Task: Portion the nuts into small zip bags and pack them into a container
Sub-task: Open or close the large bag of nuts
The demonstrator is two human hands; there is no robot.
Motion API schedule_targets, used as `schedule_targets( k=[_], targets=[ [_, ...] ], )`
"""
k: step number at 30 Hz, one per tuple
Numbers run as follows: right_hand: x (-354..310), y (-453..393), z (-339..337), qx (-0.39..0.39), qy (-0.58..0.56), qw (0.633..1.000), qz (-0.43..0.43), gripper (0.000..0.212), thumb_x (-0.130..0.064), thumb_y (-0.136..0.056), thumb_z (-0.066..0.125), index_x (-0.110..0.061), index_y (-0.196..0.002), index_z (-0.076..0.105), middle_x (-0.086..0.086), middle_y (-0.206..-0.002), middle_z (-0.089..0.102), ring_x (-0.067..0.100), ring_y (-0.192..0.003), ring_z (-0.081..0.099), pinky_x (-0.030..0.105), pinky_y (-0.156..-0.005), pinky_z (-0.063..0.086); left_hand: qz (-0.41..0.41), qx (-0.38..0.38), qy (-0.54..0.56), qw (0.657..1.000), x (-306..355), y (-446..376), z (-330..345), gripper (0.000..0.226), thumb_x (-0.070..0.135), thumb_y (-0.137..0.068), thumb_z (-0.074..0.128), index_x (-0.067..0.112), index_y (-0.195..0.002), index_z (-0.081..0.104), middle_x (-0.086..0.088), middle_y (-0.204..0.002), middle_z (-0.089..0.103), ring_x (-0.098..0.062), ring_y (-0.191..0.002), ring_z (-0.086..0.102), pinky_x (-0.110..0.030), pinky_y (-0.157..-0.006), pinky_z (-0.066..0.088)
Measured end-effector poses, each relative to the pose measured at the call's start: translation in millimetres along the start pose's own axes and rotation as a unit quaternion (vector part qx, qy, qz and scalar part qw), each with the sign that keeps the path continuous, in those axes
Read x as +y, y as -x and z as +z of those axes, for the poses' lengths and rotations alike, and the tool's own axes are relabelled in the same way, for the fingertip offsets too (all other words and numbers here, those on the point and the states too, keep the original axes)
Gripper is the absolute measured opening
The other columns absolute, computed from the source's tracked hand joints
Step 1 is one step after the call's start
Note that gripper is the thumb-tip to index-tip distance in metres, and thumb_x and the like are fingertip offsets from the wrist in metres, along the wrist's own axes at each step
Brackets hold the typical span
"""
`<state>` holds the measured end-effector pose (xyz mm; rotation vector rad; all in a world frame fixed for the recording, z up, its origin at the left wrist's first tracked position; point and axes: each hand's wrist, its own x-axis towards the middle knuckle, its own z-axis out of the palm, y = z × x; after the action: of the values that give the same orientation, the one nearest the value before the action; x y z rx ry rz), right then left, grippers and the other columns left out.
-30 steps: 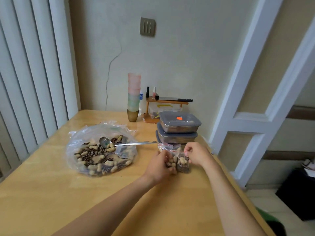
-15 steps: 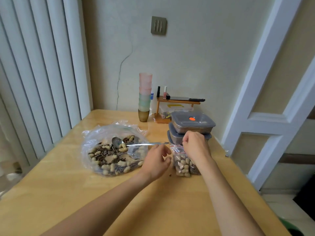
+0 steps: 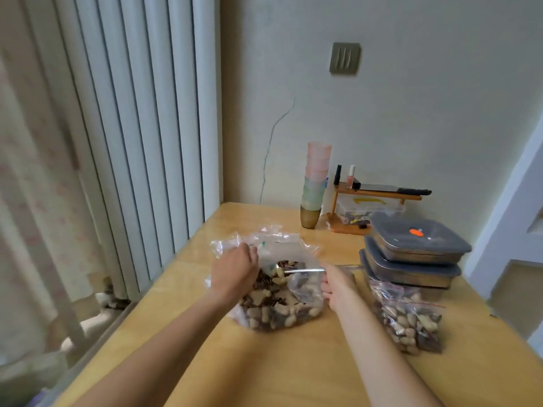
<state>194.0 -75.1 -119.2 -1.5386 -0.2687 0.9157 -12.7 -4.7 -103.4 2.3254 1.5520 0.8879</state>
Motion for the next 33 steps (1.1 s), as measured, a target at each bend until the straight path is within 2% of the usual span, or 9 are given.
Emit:
schedule_targets(
  k=[4, 7, 12, 14, 16, 21, 25, 29, 33],
  targets=[
    [-3.6, -6.0, 23.9, 0.08, 0.075, 0.989, -0.101, 0.029, -0.039, -0.096, 0.063, -0.01, -0.091, 0.059, 0.004, -0.077, 0.057, 0.022, -0.06, 0.05, 0.03, -0.054, 0.038, -0.058, 0.013, 0.095, 0.994, -34.8, -13.8, 8.5, 0.04, 0.033, -0.109, 0.026, 0.014, -0.083, 0.049, -0.005, -0.077, 0.057, -0.024, -0.069, 0.056, -0.044, -0.066, 0.048],
    [-4.4, -7.1, 40.3, 0.088, 0.139, 0.975, -0.149, 0.026, -0.032, -0.103, 0.054, -0.008, -0.1, 0.061, 0.01, -0.094, 0.065, 0.024, -0.075, 0.06, 0.033, -0.063, 0.041, -0.116, 0.036, 0.078, 0.99, -53.6, -34.7, 15.7, 0.019, 0.015, -0.102, 0.037, 0.011, -0.103, 0.055, -0.003, -0.095, 0.06, -0.022, -0.075, 0.058, -0.039, -0.063, 0.049],
    [-4.3, -24.5, 58.1, 0.096, 0.241, 0.952, -0.161, 0.026, -0.027, -0.103, 0.051, -0.006, -0.094, 0.062, 0.012, -0.09, 0.066, 0.023, -0.07, 0.056, 0.032, -0.058, 0.039, -0.067, -0.037, -0.057, 0.995, -72.9, -60.9, 35.6, 0.055, 0.006, -0.09, 0.045, 0.016, -0.144, 0.045, -0.011, -0.15, 0.035, -0.029, -0.134, 0.039, -0.042, -0.108, 0.043],
    [-5.0, -32.8, 58.7, 0.085, 0.278, 0.944, -0.155, 0.025, -0.027, -0.102, 0.052, -0.006, -0.094, 0.062, 0.012, -0.091, 0.066, 0.023, -0.07, 0.056, 0.031, -0.054, 0.038, -0.06, -0.074, -0.072, 0.993, -78.3, -67.1, 43.4, 0.053, 0.011, -0.096, 0.043, 0.016, -0.149, 0.038, -0.009, -0.155, 0.034, -0.027, -0.141, 0.035, -0.045, -0.114, 0.034],
    [-7.1, -38.9, 57.1, 0.066, 0.307, 0.936, -0.158, 0.026, -0.031, -0.101, 0.054, -0.008, -0.092, 0.062, 0.01, -0.089, 0.067, 0.026, -0.073, 0.06, 0.031, -0.055, 0.041, -0.073, -0.062, -0.081, 0.992, -84.7, -71.1, 50.8, 0.044, 0.014, -0.099, 0.042, 0.017, -0.143, 0.044, -0.007, -0.145, 0.046, -0.025, -0.132, 0.043, -0.043, -0.11, 0.034],
    [-14.6, -51.6, 46.7, 0.031, 0.388, 0.91, -0.143, 0.035, -0.044, -0.097, 0.058, -0.01, -0.09, 0.067, 0.006, -0.084, 0.069, 0.024, -0.071, 0.061, 0.027, -0.052, 0.04, -0.061, 0.127, -0.018, 0.99, -84.9, -72.8, 47.7, 0.021, 0.015, -0.097, 0.05, 0.02, -0.112, 0.063, 0.001, -0.107, 0.063, -0.021, -0.102, 0.055, -0.037, -0.091, 0.037],
    [-21.8, -48.3, 35.8, -0.017, 0.34, 0.936, -0.088, 0.029, -0.032, -0.095, 0.065, -0.009, -0.078, 0.069, 0.002, -0.064, 0.066, 0.014, -0.036, 0.046, 0.018, -0.039, 0.035, -0.012, 0.243, 0.01, 0.97, -57.6, -58.3, 23.4, 0.008, 0.024, -0.098, 0.06, 0.018, -0.098, 0.065, 0.002, -0.1, 0.058, -0.019, -0.095, 0.05, -0.035, -0.084, 0.039],
    [-30.5, -37.5, 30.0, -0.044, 0.366, 0.927, -0.065, 0.019, -0.02, -0.091, 0.066, -0.011, -0.075, 0.068, 0.0, -0.055, 0.06, 0.013, -0.033, 0.038, 0.015, -0.038, 0.028, 0.087, 0.221, 0.051, 0.97, -28.6, -12.9, 12.6, 0.006, 0.027, -0.098, 0.061, 0.024, -0.093, 0.062, 0.013, -0.093, 0.056, -0.009, -0.087, 0.05, -0.027, -0.084, 0.034],
    [-35.2, -30.3, 28.5, -0.055, 0.405, 0.909, -0.077, 0.016, -0.018, -0.089, 0.065, -0.004, -0.094, 0.072, 0.001, -0.055, 0.064, 0.013, -0.035, 0.041, 0.016, -0.038, 0.03, 0.132, 0.091, 0.16, 0.974, -15.4, 14.0, 19.8, 0.014, 0.031, -0.098, 0.057, 0.026, -0.087, 0.051, 0.014, -0.081, 0.051, -0.007, -0.076, 0.05, -0.024, -0.065, 0.041]
  ],
)
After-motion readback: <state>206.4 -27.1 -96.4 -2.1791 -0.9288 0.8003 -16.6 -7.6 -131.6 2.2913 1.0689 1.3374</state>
